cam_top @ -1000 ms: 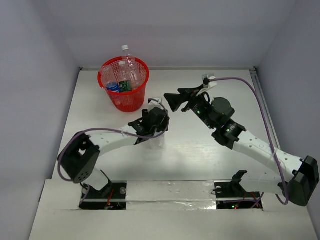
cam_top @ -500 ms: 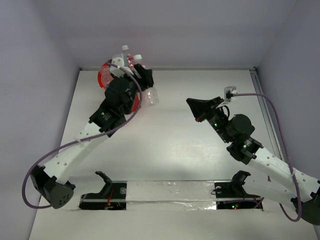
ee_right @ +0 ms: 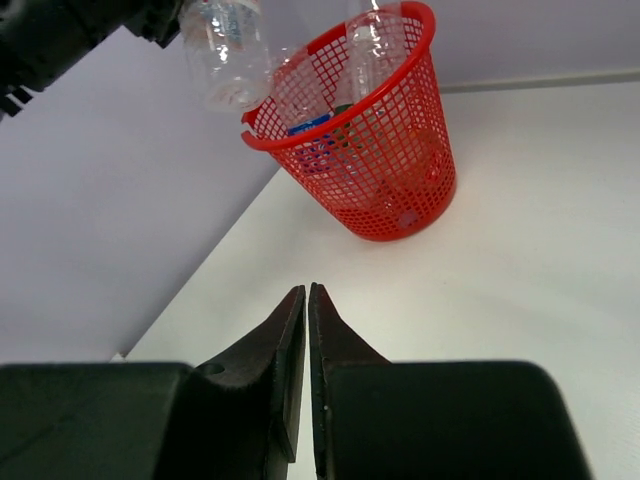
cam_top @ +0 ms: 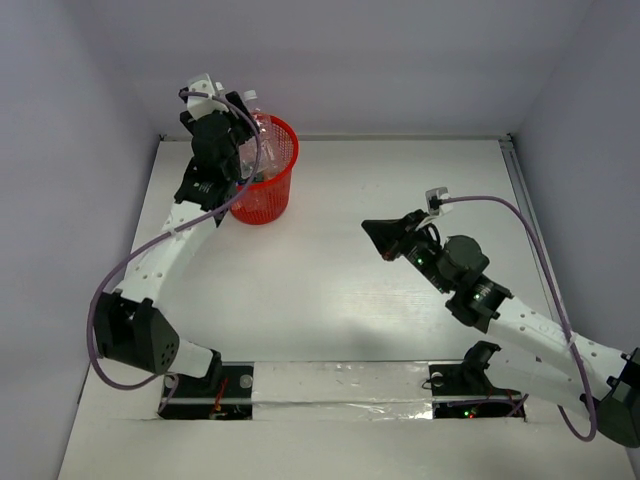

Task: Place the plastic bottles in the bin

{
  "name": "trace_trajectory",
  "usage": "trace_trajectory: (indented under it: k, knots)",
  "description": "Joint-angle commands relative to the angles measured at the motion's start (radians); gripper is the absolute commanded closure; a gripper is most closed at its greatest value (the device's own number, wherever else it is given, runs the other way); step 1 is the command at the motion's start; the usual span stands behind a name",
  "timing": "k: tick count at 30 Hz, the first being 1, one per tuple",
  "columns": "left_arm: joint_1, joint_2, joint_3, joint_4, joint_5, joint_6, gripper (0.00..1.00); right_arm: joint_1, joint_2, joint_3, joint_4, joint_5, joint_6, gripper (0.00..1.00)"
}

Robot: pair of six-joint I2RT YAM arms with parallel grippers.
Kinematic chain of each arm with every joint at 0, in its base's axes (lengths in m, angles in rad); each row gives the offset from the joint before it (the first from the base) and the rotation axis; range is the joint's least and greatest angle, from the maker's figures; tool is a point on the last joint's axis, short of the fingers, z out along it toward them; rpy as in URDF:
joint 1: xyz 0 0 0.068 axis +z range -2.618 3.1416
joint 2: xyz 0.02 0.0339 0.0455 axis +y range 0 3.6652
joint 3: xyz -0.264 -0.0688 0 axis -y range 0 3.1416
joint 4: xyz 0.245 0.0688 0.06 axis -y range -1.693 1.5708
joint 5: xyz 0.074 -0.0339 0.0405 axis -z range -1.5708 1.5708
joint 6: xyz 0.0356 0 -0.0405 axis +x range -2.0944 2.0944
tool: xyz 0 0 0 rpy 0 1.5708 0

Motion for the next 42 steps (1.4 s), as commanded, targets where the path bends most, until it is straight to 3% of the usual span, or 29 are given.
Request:
trace_trajectory:
  k: [1,9,14,22,29,37,42]
  knots:
    - [0.034,0.01,-0.023,0.166,-0.031,0.092,0.58,0.009,0.014,0.01,0.06,-0.031,0.004,0.89]
    - [0.074,0.108,-0.038,0.27,-0.036,0.145,0.56,0.009,0.019,0.004,0.058,-0.04,0.002,0.89]
    - [0.074,0.136,-0.112,0.362,0.032,0.185,0.53,0.009,0.025,0.002,0.069,-0.038,0.004,0.89]
    - [0.074,0.16,-0.175,0.385,0.07,0.198,0.27,0.009,0.054,0.011,0.083,-0.061,0.013,0.89]
    - [0.074,0.038,-0.176,0.305,0.125,0.095,0.02,0.018,0.068,0.034,0.075,-0.063,0.015,0.86]
    - [0.074,-0.131,-0.115,0.093,0.228,-0.132,0.01,0.027,0.013,0.088,0.02,-0.032,-0.004,0.77]
    - [0.074,-0.323,-0.133,-0.003,0.464,-0.244,0.01,0.027,-0.061,0.145,-0.049,-0.011,-0.044,0.69]
